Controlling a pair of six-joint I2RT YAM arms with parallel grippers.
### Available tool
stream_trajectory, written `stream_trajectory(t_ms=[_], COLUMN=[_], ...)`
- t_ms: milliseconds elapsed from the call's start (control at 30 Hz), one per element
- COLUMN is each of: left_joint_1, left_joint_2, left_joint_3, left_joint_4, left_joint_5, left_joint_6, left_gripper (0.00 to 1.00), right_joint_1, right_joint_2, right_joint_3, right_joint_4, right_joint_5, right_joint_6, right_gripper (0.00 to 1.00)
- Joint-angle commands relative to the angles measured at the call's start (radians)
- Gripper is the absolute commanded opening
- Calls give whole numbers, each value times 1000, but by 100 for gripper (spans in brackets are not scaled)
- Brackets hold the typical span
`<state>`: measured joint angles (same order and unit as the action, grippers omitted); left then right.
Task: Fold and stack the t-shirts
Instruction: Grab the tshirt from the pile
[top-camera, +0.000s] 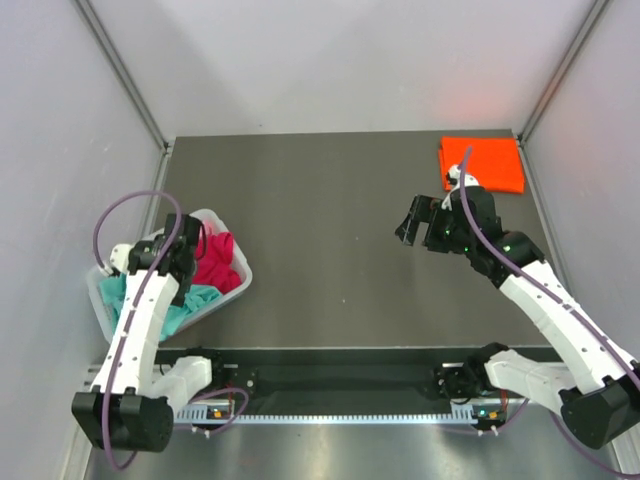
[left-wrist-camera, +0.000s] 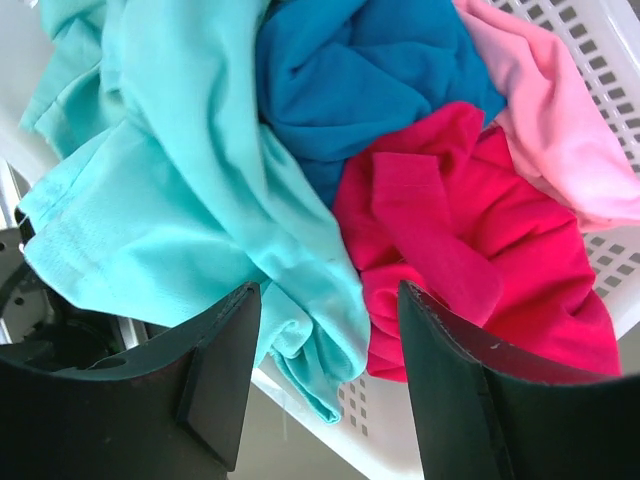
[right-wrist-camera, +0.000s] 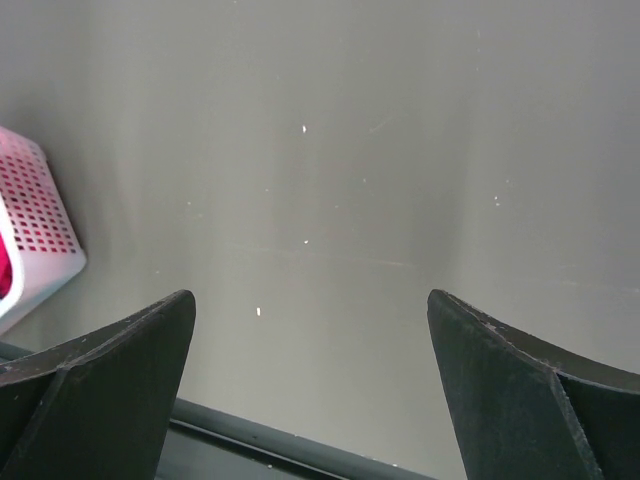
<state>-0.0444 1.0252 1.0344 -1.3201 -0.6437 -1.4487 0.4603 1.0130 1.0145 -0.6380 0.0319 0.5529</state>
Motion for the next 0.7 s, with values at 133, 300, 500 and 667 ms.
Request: stream_trajectory(t_ms=[133, 300, 500, 667], left_joint_1=[6, 6, 6, 5], left_joint_2=[-39, -25, -34, -53], left_joint_3=[-114, -181, -93, 154], left_joint_4=[-183, -105, -93, -41], left_joint_5=[16, 56, 46, -17], left_joint_6=[-122, -93, -65, 49], left_gripper=[62, 62, 0, 0], right_joint_1=[-3, -3, -2, -3], right_joint_2=[1, 13, 30, 13], right_joint_3=[30, 35, 61, 70], right_joint_4=[3, 4, -6, -8], right_joint_5=[11, 8, -9, -24], right_joint_6=[-25, -19, -18, -15], right_gripper=[100, 100, 100, 100])
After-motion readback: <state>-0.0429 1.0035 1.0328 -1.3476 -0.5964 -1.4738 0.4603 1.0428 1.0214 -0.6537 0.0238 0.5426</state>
